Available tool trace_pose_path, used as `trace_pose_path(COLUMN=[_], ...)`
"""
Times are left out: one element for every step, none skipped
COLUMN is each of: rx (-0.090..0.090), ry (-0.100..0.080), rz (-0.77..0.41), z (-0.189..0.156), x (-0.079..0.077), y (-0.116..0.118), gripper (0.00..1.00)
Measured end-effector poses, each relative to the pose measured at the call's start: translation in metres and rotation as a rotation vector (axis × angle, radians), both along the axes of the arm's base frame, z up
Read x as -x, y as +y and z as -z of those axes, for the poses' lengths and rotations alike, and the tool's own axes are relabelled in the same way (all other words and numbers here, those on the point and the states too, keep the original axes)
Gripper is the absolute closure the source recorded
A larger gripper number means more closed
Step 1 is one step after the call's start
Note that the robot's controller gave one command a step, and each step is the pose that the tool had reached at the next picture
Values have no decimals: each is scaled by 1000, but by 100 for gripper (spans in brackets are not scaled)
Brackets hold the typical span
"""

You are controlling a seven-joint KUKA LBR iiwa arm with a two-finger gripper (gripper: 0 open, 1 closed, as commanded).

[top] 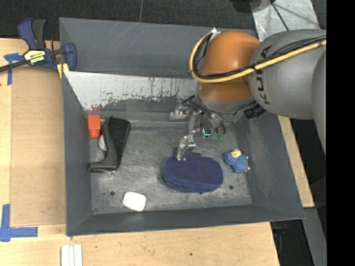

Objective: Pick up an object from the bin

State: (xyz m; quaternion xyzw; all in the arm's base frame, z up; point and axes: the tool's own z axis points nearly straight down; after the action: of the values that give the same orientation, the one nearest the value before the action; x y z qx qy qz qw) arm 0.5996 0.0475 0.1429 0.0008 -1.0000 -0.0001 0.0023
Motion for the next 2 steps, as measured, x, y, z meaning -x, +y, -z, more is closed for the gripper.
trace_pose_path(rx=[-1,5], ry=[-26,-41], rz=[-245,-217], z=[54,60], x=[41,68], y=[11,25], gripper=[0,0])
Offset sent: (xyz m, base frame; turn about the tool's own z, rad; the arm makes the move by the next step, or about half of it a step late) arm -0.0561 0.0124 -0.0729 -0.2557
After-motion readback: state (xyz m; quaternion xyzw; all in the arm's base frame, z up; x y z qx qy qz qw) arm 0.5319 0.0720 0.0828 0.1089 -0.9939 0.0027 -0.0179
